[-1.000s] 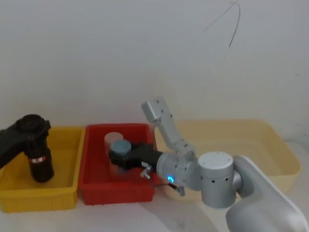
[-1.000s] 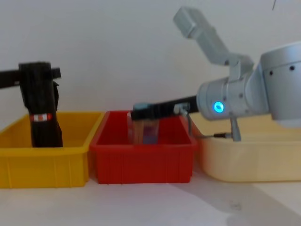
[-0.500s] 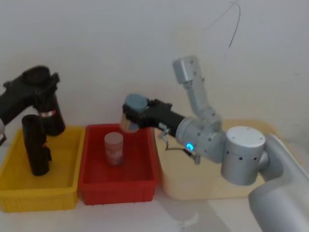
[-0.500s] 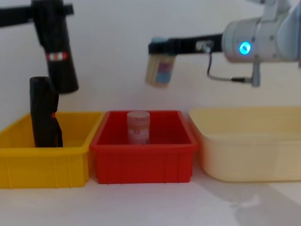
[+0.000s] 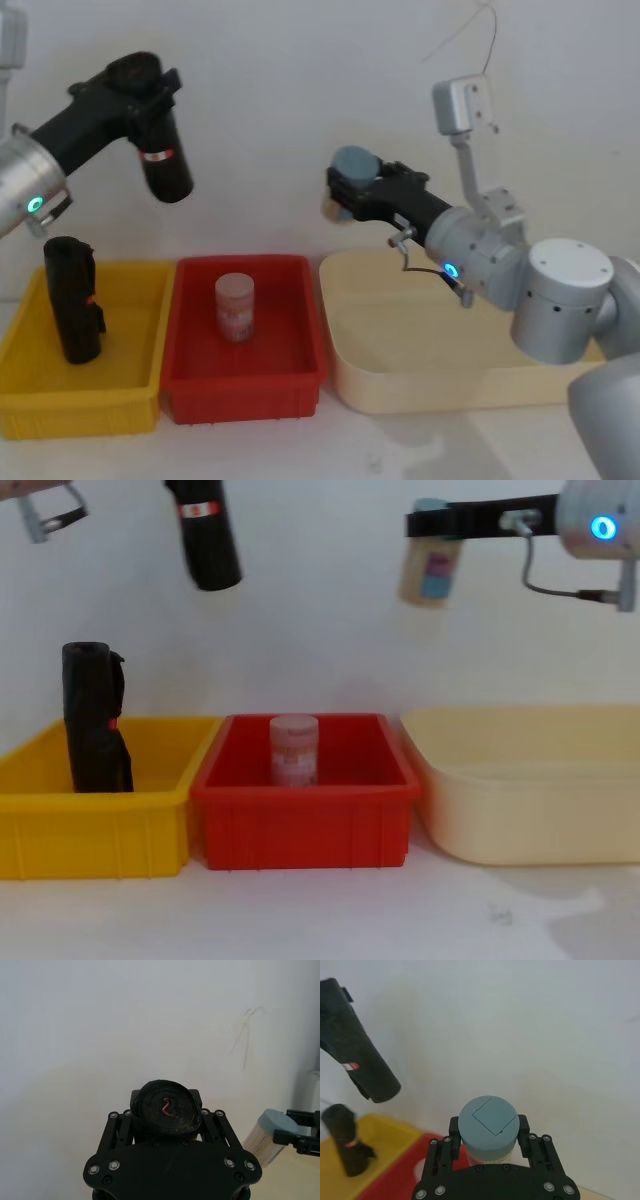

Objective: Pick up the garbage bag with the one hand and transfer it to the other hand.

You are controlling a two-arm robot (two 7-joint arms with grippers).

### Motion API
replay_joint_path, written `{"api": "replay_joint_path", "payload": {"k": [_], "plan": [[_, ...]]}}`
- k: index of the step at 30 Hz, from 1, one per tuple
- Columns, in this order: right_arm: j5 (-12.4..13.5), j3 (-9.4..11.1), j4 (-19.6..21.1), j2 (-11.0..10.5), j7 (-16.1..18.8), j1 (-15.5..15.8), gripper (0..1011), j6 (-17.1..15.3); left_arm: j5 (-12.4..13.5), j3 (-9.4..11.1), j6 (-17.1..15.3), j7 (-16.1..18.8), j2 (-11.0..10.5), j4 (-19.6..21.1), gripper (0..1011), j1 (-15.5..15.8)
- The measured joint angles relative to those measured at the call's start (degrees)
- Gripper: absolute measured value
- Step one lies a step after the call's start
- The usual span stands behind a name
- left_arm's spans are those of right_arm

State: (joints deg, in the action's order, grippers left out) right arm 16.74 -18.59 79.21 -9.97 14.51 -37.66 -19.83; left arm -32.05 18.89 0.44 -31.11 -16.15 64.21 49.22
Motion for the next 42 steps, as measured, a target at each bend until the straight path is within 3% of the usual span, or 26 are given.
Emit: {"api": "replay_joint_path", "payload": {"k": [7,8,13,14,22,28,34,42], "plan": [[-0.9,2.9,0.9,-2.2,-2.9,2.0,646,-0.7,-1.2,1.9,3.4,-6.8,4.9,-12.2,528,7.4],[-0.9,3.2,0.9,-2.4,-3.1,2.4,646,-0.8,-1.2,1.9,3.4,-6.8,4.9,-12.2,528,7.4],[-1.1,5.6,1.0,-4.1,-4.8,4.6,646,-1.8,-2.3,2.9,6.2,-12.5,8.8,-22.8,528,12.8],[-1.1,6.0,1.0,-4.3,-5.0,4.9,646,-1.9,-3.5,4.0,7.5,-14.4,10.2,-27.4,528,15.1],[-1.1,8.7,0.7,-5.9,-6.4,7.7,646,-2.8,-7.3,7.3,11.4,-20.7,14.6,-41.4,528,21.9],[-1.1,9.9,0.5,-6.3,-6.7,9.0,646,-3.1,-9.0,8.8,13.1,-23.6,16.7,-47.9,528,25.1],[-0.9,10.6,0.6,-6.3,-6.6,9.8,651,-2.7,-9.9,9.6,14.1,-25.2,17.7,-51.3,528,26.8],[-0.7,11.2,0.8,-6.2,-6.2,10.4,866,-2.1,-10.8,10.3,15.1,-26.6,18.8,-54.6,528,28.3]]}}
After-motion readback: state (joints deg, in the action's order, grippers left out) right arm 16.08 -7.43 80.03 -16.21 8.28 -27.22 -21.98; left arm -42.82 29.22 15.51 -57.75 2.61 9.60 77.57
